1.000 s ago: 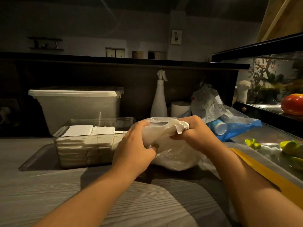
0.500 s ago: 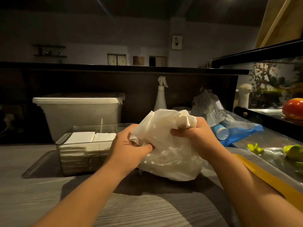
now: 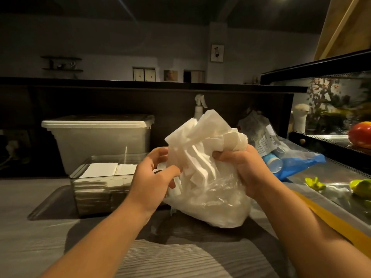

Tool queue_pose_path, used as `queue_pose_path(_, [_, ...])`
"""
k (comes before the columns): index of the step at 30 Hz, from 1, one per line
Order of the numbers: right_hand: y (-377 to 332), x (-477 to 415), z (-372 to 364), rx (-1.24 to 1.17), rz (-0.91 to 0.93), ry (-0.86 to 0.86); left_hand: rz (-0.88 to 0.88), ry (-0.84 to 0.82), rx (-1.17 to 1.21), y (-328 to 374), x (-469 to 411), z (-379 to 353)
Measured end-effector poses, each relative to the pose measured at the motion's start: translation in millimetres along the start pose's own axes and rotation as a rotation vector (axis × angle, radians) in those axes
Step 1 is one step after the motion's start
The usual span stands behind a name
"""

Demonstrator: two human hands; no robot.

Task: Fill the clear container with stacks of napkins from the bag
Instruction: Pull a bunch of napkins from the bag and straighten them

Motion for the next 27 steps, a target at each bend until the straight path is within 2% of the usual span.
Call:
queue_pose_path(5, [-1.6, -4.5, 5.2, -0.108, -0.029, 0.014, -0.064, 0.051, 0.003, 3.5, 1.7, 0.6])
queue_pose_path(8, [-5.0, -3.1, 4.7, -0.115, -0.017, -0.006, -0.035, 0.046, 0.067, 4.8, 2.2, 0.1])
queue_pose_path(15, [-20.7, 9.5, -5.9, -0.003, 0.019, -0.104, 0.149, 0.005, 0.481, 13.3, -1.0, 5.1])
queue_pose_path(17, [-25.0, 13.5, -9.7, -0.02, 0.027, -0.146, 0.176, -0.055, 0.579, 16.7, -1.4, 8.6])
queue_pose_path(21, [-33.6, 19.6, -16.3, -0.074, 0.029, -0.213, 0.267, -0.327, 0.794, 29.1, 0.0, 13.3])
queue_pose_path(25, [-31.9, 23.0, -28.0, -0.133, -0.035, -0.225, 0.29, -0.604, 0.655, 38.6, -4.7, 16.6])
queue_pose_path(27, [-24.9, 23.7, -32.3, -0.105, -0.096, -0.198, 0.28, -0.564, 0.585, 31.7, -8.1, 22.8])
Point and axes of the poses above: each hand's wrist, its own x-axis away from the middle knuckle, its own z-axis out of the back of the hand, y = z × x, the point moved 3 cm from there along -x, towards the middle knuckle, and after that the axes turned 8 degrees about y, right-handed, at the moved point
